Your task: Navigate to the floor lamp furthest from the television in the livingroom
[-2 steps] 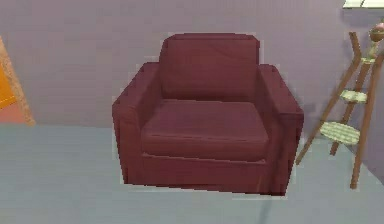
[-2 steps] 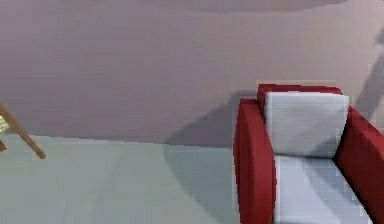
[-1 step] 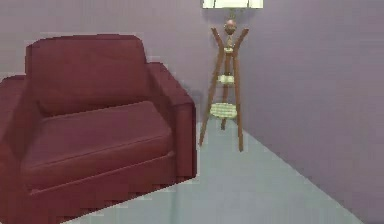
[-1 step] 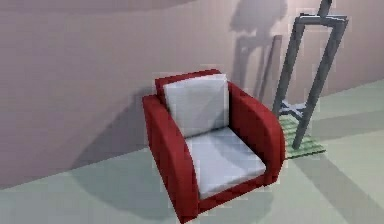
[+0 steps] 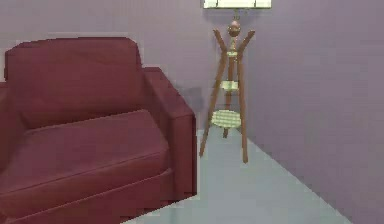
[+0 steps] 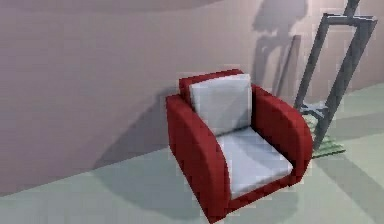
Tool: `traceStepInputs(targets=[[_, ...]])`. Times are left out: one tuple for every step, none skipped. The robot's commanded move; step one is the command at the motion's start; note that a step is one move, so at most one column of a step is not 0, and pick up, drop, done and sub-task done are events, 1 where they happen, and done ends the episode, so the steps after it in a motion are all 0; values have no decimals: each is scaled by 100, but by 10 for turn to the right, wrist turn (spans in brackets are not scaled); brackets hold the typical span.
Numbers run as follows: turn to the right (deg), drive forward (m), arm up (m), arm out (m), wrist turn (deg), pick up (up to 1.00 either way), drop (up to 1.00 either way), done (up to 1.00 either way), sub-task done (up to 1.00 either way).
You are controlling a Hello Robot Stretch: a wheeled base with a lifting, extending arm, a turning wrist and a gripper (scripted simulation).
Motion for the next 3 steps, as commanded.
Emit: traceStepInputs(targets=[[120, 0, 0, 0, 0, 0, 0, 0, 0], [0, 65, 0, 0, 0, 0, 0, 0, 0], [0, 0, 0, 0, 0, 0, 0, 100, 0]])
